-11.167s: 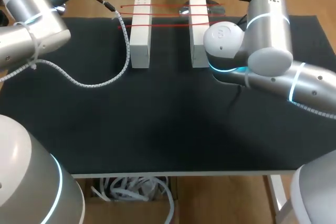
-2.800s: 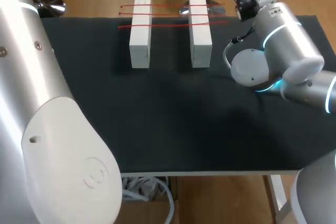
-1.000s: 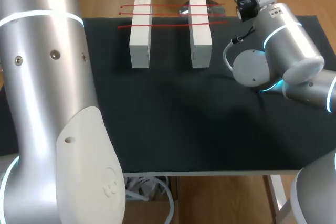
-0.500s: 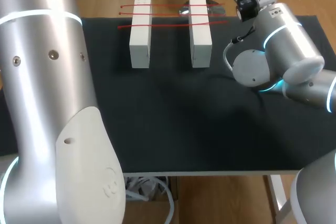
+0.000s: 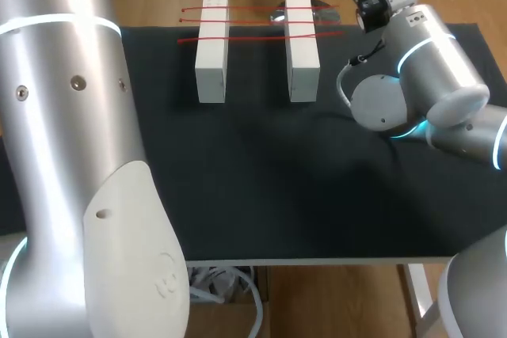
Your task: Grab the tape and strap the tape.
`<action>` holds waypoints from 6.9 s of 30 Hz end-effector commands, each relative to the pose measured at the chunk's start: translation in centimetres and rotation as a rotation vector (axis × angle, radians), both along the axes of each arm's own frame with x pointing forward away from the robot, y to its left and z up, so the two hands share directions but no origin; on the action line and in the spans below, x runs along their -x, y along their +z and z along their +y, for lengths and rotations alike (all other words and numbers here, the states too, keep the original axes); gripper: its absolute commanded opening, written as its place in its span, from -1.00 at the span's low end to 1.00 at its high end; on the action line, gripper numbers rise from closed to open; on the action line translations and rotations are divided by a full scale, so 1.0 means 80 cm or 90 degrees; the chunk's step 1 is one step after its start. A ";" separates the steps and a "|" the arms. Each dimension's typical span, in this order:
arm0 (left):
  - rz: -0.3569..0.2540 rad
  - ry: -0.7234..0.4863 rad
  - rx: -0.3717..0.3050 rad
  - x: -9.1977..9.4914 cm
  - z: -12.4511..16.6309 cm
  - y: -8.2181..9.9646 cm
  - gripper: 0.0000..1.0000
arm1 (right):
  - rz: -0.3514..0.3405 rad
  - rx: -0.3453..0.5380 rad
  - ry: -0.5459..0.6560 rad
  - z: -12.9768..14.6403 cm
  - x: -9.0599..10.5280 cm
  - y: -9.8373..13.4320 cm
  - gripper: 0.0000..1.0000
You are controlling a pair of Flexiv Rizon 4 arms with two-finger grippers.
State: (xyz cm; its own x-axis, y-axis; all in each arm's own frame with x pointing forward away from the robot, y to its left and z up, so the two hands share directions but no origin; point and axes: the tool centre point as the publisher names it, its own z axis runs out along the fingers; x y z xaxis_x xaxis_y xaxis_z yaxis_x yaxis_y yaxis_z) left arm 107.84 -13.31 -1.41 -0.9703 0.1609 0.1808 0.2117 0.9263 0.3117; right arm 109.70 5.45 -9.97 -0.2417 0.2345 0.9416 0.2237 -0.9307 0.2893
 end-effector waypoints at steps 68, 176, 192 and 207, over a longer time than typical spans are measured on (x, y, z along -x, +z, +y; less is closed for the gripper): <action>0.224 0.224 -0.009 0.004 -0.035 -0.007 -1.00 | 0.002 0.001 0.000 0.000 0.000 0.001 -1.00; 0.206 0.201 -0.004 0.001 -0.039 -0.008 -1.00 | 0.104 1.023 -0.120 0.008 0.012 0.047 -1.00; 0.206 0.201 -0.004 0.001 -0.039 -0.008 -1.00 | 0.184 1.072 -0.022 0.012 0.026 0.040 -1.00; 0.206 0.201 -0.004 0.001 -0.039 -0.008 -1.00 | 0.025 1.298 0.114 0.002 0.023 0.053 -1.00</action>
